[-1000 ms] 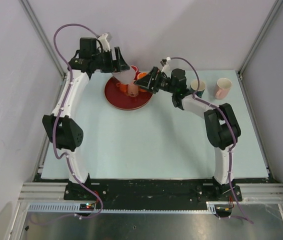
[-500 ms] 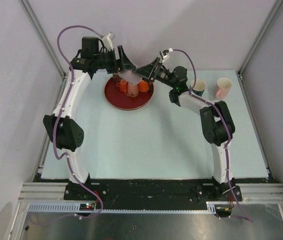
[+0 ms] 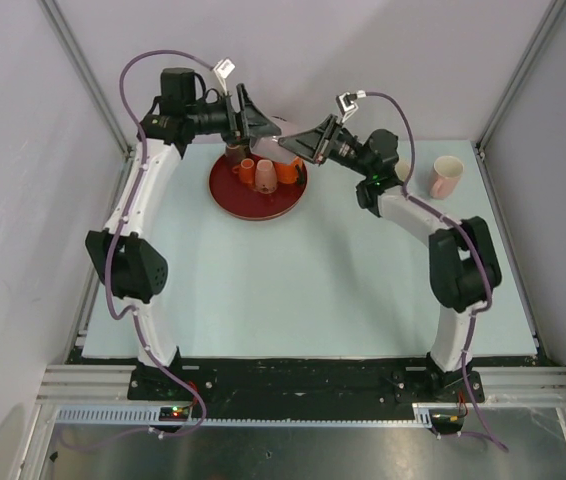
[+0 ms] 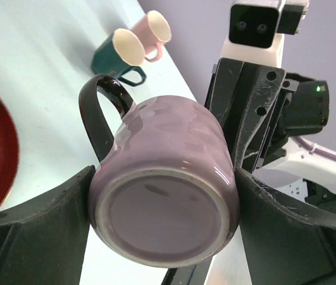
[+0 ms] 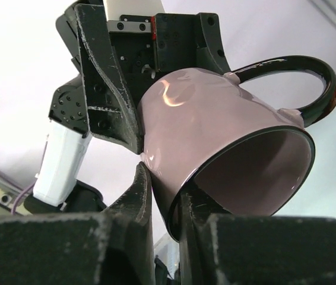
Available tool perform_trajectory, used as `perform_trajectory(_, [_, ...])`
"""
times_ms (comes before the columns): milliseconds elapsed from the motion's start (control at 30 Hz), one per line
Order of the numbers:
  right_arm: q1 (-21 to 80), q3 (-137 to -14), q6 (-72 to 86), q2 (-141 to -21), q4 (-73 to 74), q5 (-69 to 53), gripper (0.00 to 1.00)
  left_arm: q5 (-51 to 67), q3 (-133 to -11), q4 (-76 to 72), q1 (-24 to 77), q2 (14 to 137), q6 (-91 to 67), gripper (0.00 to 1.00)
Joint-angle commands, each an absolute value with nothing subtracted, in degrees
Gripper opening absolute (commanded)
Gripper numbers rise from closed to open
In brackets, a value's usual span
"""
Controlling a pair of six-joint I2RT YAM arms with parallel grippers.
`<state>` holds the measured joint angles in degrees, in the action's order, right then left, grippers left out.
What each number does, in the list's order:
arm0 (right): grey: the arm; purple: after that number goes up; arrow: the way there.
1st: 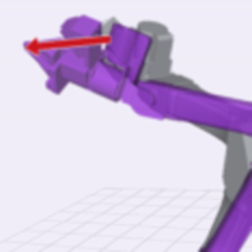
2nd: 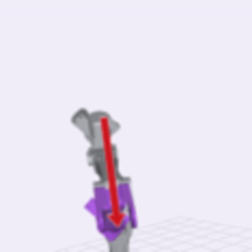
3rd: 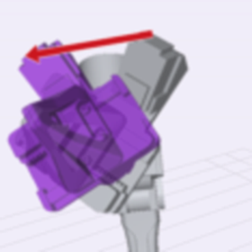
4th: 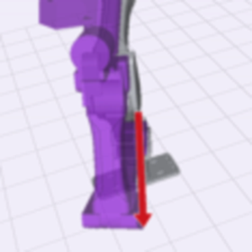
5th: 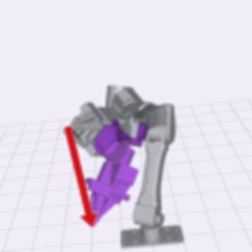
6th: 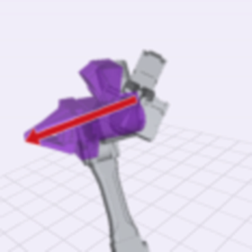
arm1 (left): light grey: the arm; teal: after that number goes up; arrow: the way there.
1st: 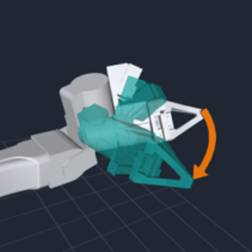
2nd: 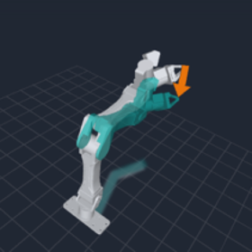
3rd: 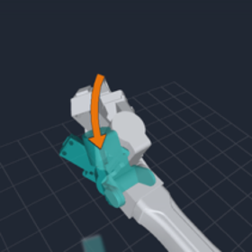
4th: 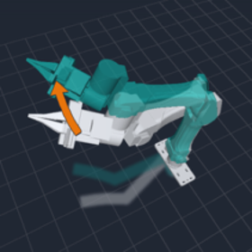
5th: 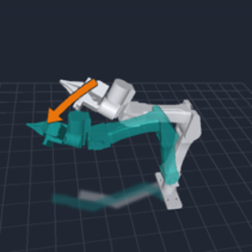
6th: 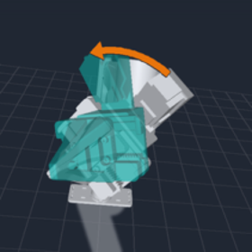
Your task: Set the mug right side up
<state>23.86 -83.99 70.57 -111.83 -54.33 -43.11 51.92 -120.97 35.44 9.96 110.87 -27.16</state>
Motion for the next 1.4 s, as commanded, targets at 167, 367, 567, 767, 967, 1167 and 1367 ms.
perform_trajectory(167, [19.8, -82.1, 35.0, -94.6, -16.0, -39.7, 0.0, 39.2, -124.6, 33.1, 7.2, 110.4, -21.3, 0.84])
perform_trajectory(367, [20.1, -81.4, 39.8, -94.9, -22.1, -44.7, 0.0, 48.7, -124.2, 27.9, 7.7, 111.9, -27.9, 0.85])
perform_trajectory(567, [19.4, -81.0, 40.0, -93.9, -23.4, -45.5, 0.0, 52.2, -124.1, 22.8, 6.2, 112.2, -32.7, 0.99])
perform_trajectory(767, [17.9, -81.0, 36.7, -90.6, -17.5, -45.3, 0.0, 51.8, -123.2, 21.9, 5.3, 112.0, -32.6, 1.0])
perform_trajectory(967, [17.4, -91.8, 15.4, -87.1, 20.4, -24.1, 0.0, 39.8, -120.2, 27.8, 5.2, 108.5, -19.8, 1.0])
perform_trajectory(1167, [9.9, -101.6, 5.5, -90.0, 51.0, 4.4, 0.0, 24.9, -113.8, 34.8, 5.3, 104.8, -6.1, 1.0])
perform_trajectory(1367, [-4.5, -101.5, 4.6, -95.4, 56.4, 5.0, 0.0, 22.3, -108.4, 35.2, 5.4, 102.5, -2.3, 1.0])
